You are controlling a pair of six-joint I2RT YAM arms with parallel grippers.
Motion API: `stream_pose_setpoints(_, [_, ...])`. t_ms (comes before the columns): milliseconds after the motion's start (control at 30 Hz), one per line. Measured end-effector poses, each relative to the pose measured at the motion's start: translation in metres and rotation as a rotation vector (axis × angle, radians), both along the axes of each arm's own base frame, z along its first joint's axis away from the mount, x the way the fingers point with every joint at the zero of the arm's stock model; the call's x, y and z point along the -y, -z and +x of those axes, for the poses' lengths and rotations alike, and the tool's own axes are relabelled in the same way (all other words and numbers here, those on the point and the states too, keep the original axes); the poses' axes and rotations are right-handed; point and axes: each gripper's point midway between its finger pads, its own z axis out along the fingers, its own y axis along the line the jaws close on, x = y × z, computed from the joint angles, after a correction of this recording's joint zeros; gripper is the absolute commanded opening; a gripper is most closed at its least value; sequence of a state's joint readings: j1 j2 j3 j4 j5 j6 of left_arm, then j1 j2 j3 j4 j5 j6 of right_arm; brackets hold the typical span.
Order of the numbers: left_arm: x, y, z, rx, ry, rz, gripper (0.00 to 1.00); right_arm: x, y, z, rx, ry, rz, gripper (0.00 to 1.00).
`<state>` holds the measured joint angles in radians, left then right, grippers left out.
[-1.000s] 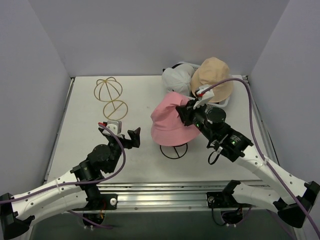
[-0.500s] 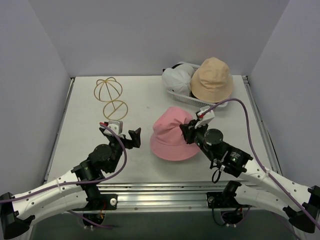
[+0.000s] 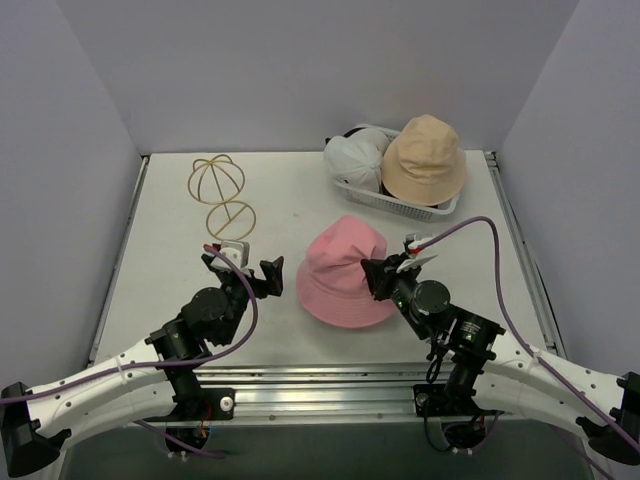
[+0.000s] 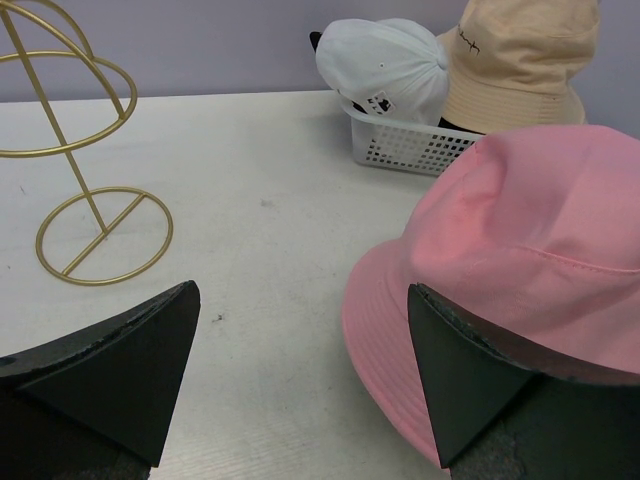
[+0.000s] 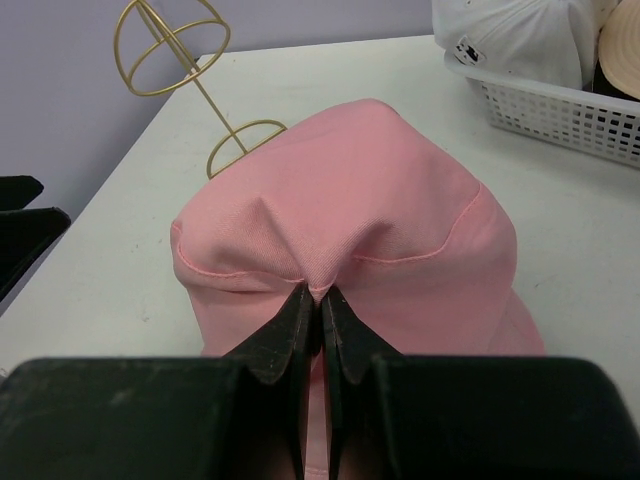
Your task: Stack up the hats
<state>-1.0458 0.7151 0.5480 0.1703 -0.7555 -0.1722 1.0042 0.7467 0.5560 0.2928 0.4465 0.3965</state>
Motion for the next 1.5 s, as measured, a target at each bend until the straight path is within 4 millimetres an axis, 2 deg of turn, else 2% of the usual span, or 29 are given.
stream_pose_setpoints(300, [0.001,0.002,0.001,-0.004,0.000,0.007,0.94,0.009,0.007,-0.011,-0.023,0.023,-0.015,0.00])
stream_pose_setpoints(333, [0.001,0.002,0.001,-0.004,0.000,0.007,0.94,0.010,0.009,-0.013,-0.028,0.023,-0.022,0.04])
stream_pose_setpoints(367, [0.001,0.002,0.001,-0.004,0.000,0.007,0.94,0.012,0.011,-0.014,-0.032,0.024,-0.028,0.13])
stream_pose_setpoints(433, [0.001,0.002,0.001,-0.005,0.000,0.008,0.94,0.014,0.014,-0.015,-0.040,0.025,-0.041,0.20])
stream_pose_setpoints(500, [0.002,0.003,0.001,-0.007,0.000,0.012,0.94,0.014,0.019,-0.015,-0.051,0.025,-0.055,0.31])
stream_pose_setpoints(667, [0.003,0.005,0.001,-0.010,0.001,0.017,0.94,0.013,0.035,-0.018,-0.085,0.017,-0.119,0.45])
stream_pose_setpoints(767, [0.003,0.005,0.001,-0.010,0.001,0.017,0.94,0.017,0.039,-0.019,-0.104,0.031,-0.142,0.47])
stream_pose_setpoints(867, [0.003,0.005,0.001,-0.010,0.000,0.017,0.94,0.022,0.028,-0.018,-0.105,0.055,-0.139,0.51])
stream_pose_setpoints(1133, [0.003,0.005,0.001,-0.010,0.000,0.017,0.94,0.032,-0.027,-0.016,-0.076,0.106,-0.061,0.59])
stream_pose_setpoints(1300, [0.003,0.005,0.002,-0.010,0.000,0.017,0.94,0.030,-0.052,-0.003,-0.058,0.177,-0.067,0.61])
stream_pose_setpoints(1400, [0.003,0.006,0.002,-0.012,0.000,0.020,0.94,0.022,-0.060,0.014,-0.062,0.235,-0.105,0.62])
stream_pose_setpoints(1500, [0.004,0.008,0.002,-0.015,0.000,0.026,0.94,0.020,-0.045,0.037,-0.099,0.280,-0.160,0.61])
